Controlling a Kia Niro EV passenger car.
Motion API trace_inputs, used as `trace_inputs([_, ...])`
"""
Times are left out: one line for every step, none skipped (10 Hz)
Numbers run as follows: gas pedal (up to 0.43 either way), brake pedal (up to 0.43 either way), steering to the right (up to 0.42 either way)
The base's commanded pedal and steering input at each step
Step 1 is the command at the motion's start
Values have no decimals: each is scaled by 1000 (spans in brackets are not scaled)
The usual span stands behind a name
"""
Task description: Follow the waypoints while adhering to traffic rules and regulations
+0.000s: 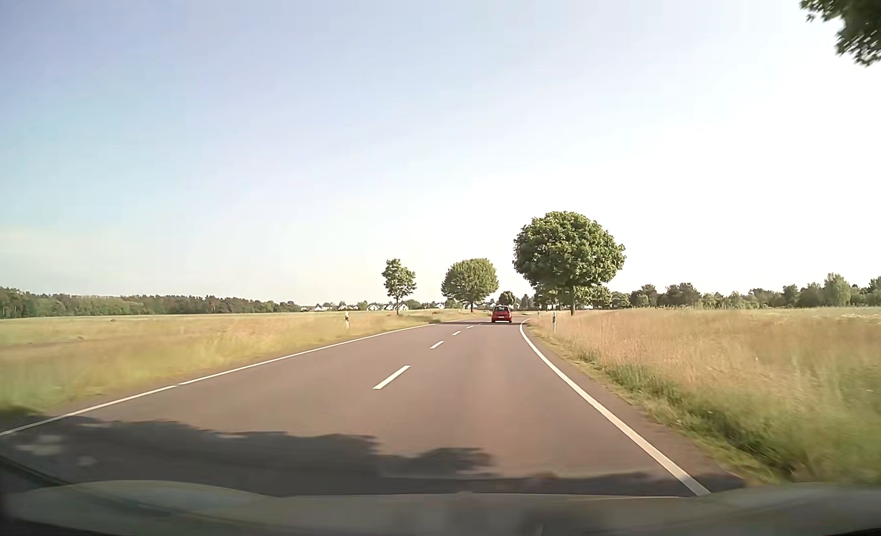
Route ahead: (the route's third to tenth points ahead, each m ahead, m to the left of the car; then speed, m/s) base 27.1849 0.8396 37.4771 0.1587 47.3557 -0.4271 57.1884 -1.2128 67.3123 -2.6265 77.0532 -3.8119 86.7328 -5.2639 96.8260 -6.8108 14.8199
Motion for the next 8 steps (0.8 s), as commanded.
trace_inputs([79, 30, 13])
trace_inputs([79, 30, 12])
trace_inputs([79, 30, 11])
trace_inputs([79, 30, 10])
trace_inputs([79, 30, 10])
trace_inputs([79, 30, 9])
trace_inputs([79, 30, 9])
trace_inputs([79, 30, 9])
